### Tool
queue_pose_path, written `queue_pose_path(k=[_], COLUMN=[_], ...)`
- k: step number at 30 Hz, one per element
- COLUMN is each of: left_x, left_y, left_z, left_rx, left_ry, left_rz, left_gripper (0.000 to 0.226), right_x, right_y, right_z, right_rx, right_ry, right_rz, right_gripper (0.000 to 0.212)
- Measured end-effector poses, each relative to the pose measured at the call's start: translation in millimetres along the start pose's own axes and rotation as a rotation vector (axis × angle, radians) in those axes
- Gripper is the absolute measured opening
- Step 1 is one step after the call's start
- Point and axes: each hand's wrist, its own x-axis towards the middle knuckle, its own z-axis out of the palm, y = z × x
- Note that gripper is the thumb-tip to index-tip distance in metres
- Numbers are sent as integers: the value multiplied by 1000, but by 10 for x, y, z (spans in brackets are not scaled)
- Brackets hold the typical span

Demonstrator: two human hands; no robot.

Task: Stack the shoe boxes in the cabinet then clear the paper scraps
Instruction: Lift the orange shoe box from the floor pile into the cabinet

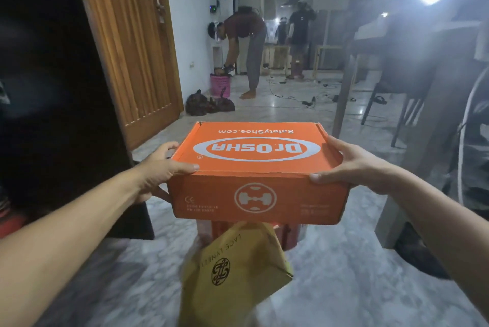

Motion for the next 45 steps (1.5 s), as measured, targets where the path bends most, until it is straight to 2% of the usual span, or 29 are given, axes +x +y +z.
queue_pose_path(k=[2, 3, 5, 6, 7, 9, 11, 13, 15, 17, 18, 22, 24, 26, 28, 31, 34, 36, 39, 41, 45], left_x=[-231, -365, -642, -780, -914, -1157, -1364, -1597, -1812, -2036, -2139, -2563, -2767, -2979, -3174, -3357, -3419, -3413, -3357, -3308, -3201], left_y=[4, 12, 22, 12, -5, -67, -141, -183, -215, -241, -261, -302, -327, -366, -402, -443, -493, -553, -620, -657, -735], left_z=[-158, -236, -374, -453, -539, -716, -919, -1121, -1332, -1544, -1659, -2105, -2316, -2522, -2687, -2850, -2950, -3024, -3116, -3179, -3314], left_rx=[-5, 3, 27, 30, 26, 12, 9, 33, 53, 86, 93, 109, 123, 138, 137, 90, -1, -42, -87, -85, -82], left_ry=[8, 7, 22, 43, 64, 123, 166, 214, 271, 319, 347, 472, 543, 617, 688, 801, 947, 1065, 1255, 1379, 1562], left_rz=[12, 26, 51, 53, 53, 51, 44, 55, 53, 51, 46, -9, -69, -138, -184, -164, -123, -113, -72, -42, -15], left_gripper=[112, 105, 73, 67, 69, 90, 120, 130, 118, 88, 80, 77, 71, 55, 48, 51, 51, 59, 68, 71, 79], right_x=[-48, -70, -122, -154, -163, -191, -220, -230, -186, -132, -116, -45, 16, 67, 117, 163, 260, 361, 527, 654, 774], right_y=[-147, -215, -339, -414, -471, -625, -800, -983, -1169, -1366, -1473, -1908, -2103, -2303, -2510, -2804, -3071, -3235, -3481, -3624, -3876], right_z=[95, 146, 252, 322, 386, 549, 732, 929, 1133, 1363, 1488, 2040, 2338, 2630, 2906, 3262, 3569, 3779, 4096, 4291, 4640], right_rx=[13, 29, 50, 58, 60, 67, 77, 74, 57, 54, 69, 98, 94, 70, 66, 84, 121, 145, 149, 151, 107], right_ry=[-20, -35, -66, -79, -85, -100, -120, -144, -174, -198, -213, -305, -368, -418, -478, -558, -584, -603, -647, -682, -697], right_rz=[-31, -58, -88, -102, -118, -143, -181, -225, -247, -272, -293, -404, -440, -482, -505, -569, -640, -655, -658, -669, -720], right_gripper=[123, 112, 85, 83, 85, 91, 81, 75, 77, 73, 73, 74, 81, 86, 78, 56, 49, 53, 83, 90, 66])
